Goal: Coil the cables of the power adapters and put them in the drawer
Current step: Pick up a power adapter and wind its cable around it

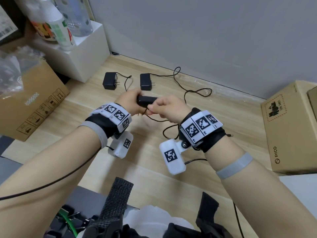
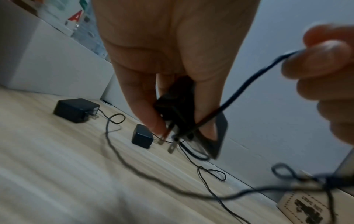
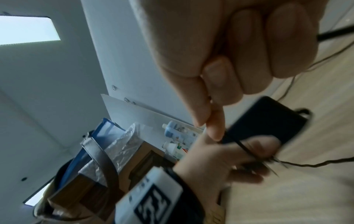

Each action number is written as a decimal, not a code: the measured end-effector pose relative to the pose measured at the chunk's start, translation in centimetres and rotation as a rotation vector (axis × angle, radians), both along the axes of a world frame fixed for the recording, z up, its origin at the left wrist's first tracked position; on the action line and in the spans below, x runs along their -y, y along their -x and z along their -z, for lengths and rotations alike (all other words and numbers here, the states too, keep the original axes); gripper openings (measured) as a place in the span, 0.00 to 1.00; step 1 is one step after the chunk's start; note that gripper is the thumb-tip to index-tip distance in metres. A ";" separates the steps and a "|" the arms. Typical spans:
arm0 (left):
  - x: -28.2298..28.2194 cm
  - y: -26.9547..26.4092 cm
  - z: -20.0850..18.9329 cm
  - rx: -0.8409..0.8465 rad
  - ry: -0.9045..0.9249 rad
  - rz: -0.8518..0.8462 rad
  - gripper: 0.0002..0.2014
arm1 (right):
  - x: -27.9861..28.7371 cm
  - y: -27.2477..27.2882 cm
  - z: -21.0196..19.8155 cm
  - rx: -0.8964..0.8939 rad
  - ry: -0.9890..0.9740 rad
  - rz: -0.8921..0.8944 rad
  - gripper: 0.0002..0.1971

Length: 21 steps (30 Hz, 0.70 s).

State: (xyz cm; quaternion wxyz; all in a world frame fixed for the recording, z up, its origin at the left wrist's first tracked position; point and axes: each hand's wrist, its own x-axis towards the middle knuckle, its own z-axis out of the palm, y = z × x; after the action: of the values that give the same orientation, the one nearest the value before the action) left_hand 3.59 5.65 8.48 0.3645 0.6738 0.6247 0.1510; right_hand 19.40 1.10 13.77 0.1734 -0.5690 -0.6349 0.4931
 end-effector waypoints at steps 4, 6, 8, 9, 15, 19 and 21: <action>0.8 0.6 -0.3 0.229 0.186 0.050 0.16 | -1.4 -1.4 -0.8 0.021 -0.157 0.127 0.09; 1.1 0.6 -1.1 0.363 0.243 0.128 0.14 | -1.8 -1.9 -0.6 0.003 -0.195 0.170 0.08; 1.2 0.6 -1.9 0.450 0.269 0.204 0.16 | -1.9 -2.2 -0.2 -0.025 -0.222 0.214 0.05; 1.1 0.6 -2.1 0.479 0.274 0.237 0.18 | -2.0 -2.4 0.2 -0.037 -0.241 0.233 0.05; 0.9 0.1 -2.4 0.833 0.275 0.196 0.44 | -2.4 -1.9 2.4 -0.158 -0.214 0.315 0.15; 1.2 -1.5 -2.5 1.009 0.257 0.099 0.37 | -1.7 -1.0 3.0 -0.081 -0.071 0.267 0.17; 1.4 -2.2 -2.5 1.024 0.237 0.038 0.33 | -1.0 -0.7 3.1 -0.045 -0.021 0.214 0.16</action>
State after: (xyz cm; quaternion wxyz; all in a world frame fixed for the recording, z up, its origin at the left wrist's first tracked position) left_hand 5.77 4.30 10.97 0.6994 0.4792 0.3672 0.3826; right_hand 20.10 2.08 10.70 0.2452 -0.6206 -0.5716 0.4776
